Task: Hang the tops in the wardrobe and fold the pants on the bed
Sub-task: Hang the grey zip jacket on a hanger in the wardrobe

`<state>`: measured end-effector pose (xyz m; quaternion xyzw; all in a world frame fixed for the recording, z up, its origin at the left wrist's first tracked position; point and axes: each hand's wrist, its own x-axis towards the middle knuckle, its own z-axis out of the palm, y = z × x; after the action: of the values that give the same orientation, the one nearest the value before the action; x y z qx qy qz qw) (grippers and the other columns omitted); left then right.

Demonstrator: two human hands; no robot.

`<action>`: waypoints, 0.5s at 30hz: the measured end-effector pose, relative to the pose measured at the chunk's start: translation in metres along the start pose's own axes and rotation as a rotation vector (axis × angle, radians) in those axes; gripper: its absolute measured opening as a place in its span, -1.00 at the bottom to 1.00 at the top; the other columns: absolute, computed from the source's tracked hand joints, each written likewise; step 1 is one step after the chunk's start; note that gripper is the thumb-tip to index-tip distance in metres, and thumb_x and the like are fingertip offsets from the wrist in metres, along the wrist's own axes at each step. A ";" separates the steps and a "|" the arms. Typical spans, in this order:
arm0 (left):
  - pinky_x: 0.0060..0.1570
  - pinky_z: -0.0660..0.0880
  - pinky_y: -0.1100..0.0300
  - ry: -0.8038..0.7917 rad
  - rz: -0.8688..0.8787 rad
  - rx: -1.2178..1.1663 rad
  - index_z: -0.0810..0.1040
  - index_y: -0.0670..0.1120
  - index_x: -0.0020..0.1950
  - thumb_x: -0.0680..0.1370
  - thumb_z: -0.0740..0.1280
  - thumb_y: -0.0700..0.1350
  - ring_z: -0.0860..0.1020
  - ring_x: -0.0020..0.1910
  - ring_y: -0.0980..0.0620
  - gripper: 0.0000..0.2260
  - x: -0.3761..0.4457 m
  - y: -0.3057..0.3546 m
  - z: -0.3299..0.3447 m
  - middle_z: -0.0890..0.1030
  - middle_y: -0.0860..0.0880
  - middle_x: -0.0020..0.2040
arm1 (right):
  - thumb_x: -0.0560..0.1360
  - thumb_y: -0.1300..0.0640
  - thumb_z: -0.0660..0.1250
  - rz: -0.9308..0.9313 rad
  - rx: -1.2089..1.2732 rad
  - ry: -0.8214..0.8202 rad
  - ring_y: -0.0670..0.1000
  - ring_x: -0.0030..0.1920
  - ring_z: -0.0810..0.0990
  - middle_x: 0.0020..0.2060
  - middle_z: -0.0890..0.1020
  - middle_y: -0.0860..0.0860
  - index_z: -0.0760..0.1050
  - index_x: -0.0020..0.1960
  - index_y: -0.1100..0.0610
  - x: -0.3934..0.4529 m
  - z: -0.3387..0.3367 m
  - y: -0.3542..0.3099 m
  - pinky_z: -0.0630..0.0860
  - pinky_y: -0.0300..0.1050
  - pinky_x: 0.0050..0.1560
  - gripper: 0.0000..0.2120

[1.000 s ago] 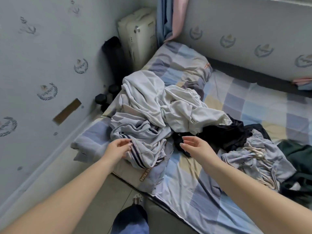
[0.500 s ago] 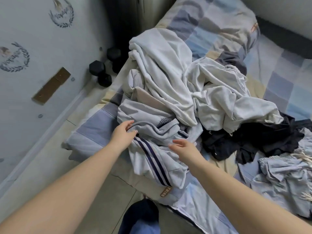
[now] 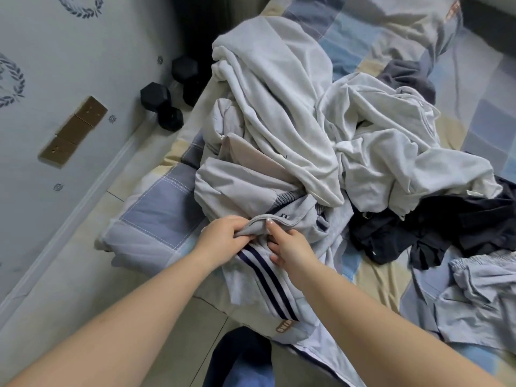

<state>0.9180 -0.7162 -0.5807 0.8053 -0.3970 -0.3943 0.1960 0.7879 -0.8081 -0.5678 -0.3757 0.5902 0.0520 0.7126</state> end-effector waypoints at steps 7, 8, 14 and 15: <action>-0.35 0.23 0.17 -0.176 0.102 -0.059 0.35 0.10 -0.44 0.47 0.38 -0.03 0.31 -0.44 0.16 -0.68 -0.039 0.064 0.004 0.38 0.12 -0.49 | 0.52 0.18 0.28 -0.040 0.297 0.148 0.09 -0.20 0.61 -0.11 0.60 0.17 0.43 0.18 0.23 -0.047 -0.014 -0.012 0.49 -0.13 -0.31 -0.75; -0.36 0.23 0.20 -0.208 0.104 -0.089 0.35 0.06 -0.43 0.47 0.40 0.00 0.30 -0.44 0.16 -0.67 -0.044 0.071 0.006 0.35 0.10 -0.49 | 0.52 0.25 0.21 -0.074 0.244 0.198 0.07 -0.25 0.57 -0.18 0.58 0.14 0.45 0.13 0.20 -0.054 -0.021 -0.009 0.45 -0.15 -0.36 -0.80; -0.09 0.53 0.34 -0.206 0.089 -0.426 0.63 0.00 -0.03 0.50 0.41 -0.13 0.59 -0.17 0.28 -0.93 -0.078 0.141 -0.002 0.67 0.10 -0.14 | 0.46 0.37 0.09 -0.361 0.075 0.324 -0.05 -0.34 0.52 -0.32 0.57 0.02 0.54 -0.17 0.03 -0.126 -0.090 -0.002 0.47 -0.21 -0.32 -0.67; -0.09 0.51 0.33 -0.119 0.092 -0.406 0.62 -0.02 -0.02 0.50 0.41 -0.14 0.58 -0.18 0.31 -0.92 -0.078 0.147 -0.003 0.66 0.07 -0.11 | 0.45 0.36 0.10 -0.390 0.050 0.324 -0.03 -0.29 0.55 -0.29 0.61 0.02 0.56 -0.17 -0.02 -0.136 -0.102 -0.004 0.50 -0.16 -0.24 -0.63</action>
<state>0.8197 -0.7433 -0.4494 0.7055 -0.3567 -0.5036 0.3484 0.6675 -0.8212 -0.4480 -0.4681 0.6142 -0.1620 0.6144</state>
